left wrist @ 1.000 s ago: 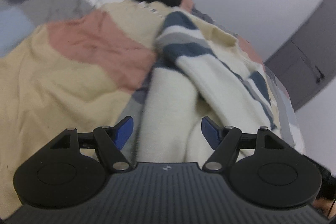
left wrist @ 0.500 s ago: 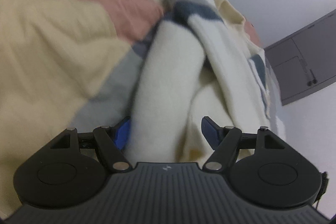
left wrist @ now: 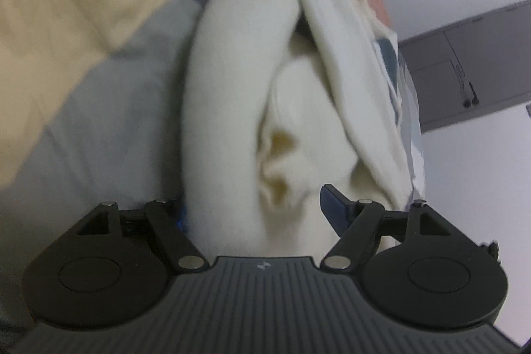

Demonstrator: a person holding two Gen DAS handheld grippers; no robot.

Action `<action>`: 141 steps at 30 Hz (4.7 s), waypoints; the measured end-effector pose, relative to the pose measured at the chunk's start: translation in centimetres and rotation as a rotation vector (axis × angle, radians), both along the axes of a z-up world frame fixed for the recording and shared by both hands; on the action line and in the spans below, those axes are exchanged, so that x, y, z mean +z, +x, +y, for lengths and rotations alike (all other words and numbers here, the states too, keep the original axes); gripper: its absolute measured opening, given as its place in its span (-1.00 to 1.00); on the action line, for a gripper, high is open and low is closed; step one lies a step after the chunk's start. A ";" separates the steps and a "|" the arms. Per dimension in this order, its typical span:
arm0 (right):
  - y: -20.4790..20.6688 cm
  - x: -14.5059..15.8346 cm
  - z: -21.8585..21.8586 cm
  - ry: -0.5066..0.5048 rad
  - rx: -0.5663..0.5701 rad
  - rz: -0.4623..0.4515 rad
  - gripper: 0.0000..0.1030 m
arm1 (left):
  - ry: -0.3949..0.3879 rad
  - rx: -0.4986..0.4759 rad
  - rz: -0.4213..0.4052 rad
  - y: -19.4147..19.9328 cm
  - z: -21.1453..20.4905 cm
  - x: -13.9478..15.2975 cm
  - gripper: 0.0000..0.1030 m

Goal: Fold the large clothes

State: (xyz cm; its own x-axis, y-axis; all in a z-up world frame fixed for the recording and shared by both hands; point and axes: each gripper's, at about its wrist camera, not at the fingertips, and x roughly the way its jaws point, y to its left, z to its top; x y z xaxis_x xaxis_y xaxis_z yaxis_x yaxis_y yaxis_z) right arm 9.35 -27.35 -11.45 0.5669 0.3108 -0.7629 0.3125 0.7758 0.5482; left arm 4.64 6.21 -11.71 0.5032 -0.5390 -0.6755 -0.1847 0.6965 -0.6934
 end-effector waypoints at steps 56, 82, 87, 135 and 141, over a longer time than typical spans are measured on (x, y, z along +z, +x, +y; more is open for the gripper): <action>-9.6 18.6 -6.6 0.270 0.095 -0.674 -0.79 | -0.270 0.037 -0.537 -10.9 8.3 19.2 -0.67; 20.4 2.2 -4.1 0.156 -0.147 -0.392 -0.79 | 0.048 0.109 -0.397 23.9 7.8 3.2 -0.67; 22.7 -0.5 -3.0 0.103 -0.126 -0.327 -0.78 | 0.045 0.103 -0.367 25.5 8.3 1.0 -0.66; 18.5 6.6 -3.3 -0.491 0.051 -0.513 -0.79 | 0.558 0.143 -0.591 18.3 6.0 7.8 -0.75; 21.1 3.7 -3.4 -0.516 0.050 -0.410 -0.79 | 0.566 0.181 -0.458 20.7 7.7 5.8 -0.85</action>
State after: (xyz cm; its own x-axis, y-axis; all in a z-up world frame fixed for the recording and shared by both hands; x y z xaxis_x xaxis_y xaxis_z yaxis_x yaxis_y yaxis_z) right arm 30.44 -30.72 -7.75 0.8375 -0.0035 -0.5464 0.1143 0.9790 0.1690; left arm 25.31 13.95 -5.89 0.8485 -0.0530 -0.5266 -0.1097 0.9557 -0.2730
